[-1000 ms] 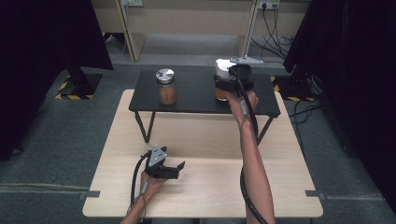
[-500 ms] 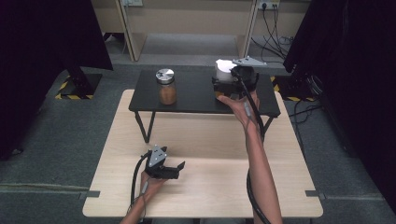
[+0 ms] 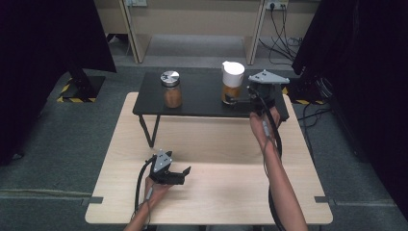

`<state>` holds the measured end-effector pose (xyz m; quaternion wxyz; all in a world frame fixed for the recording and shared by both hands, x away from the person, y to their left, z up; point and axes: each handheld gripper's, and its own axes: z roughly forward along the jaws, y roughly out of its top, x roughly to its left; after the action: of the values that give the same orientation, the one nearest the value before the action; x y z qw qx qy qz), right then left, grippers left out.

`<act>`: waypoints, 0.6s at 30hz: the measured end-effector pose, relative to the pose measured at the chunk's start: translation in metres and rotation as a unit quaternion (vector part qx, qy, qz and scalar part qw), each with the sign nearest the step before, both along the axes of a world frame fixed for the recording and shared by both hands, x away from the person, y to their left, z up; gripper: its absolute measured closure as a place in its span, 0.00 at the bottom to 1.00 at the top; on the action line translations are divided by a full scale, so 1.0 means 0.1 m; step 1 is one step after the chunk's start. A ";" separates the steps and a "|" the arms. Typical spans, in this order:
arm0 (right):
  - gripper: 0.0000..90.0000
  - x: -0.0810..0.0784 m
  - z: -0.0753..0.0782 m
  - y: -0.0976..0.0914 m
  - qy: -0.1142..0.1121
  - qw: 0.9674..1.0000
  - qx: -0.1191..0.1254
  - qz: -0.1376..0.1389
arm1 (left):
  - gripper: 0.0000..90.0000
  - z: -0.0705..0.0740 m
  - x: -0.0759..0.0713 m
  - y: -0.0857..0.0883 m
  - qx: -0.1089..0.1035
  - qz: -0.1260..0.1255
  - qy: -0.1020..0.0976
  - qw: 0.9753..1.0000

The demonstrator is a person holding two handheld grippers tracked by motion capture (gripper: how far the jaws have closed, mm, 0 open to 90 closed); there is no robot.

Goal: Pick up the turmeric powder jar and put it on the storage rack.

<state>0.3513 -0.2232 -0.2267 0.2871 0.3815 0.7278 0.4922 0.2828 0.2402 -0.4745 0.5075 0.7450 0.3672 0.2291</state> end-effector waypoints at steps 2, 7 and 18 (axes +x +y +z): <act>0.00 -0.05 -0.05 -0.05 0.000 1.000 0.002 0.009 | 0.01 0.00 0.00 0.00 -0.001 0.000 0.000 1.000; 0.00 -0.20 -0.23 -0.13 -0.007 0.999 0.009 0.036 | 0.01 0.00 0.00 0.00 0.000 -0.001 -0.001 1.000; 0.00 -0.45 -0.59 -0.25 -0.005 0.997 0.011 0.076 | 0.00 -0.01 0.00 0.01 -0.003 0.000 -0.001 1.000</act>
<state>0.3067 -0.2478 -0.2861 0.2486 0.3260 0.7473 0.5229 0.2828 0.2409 -0.4752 0.5099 0.7435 0.3673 0.2289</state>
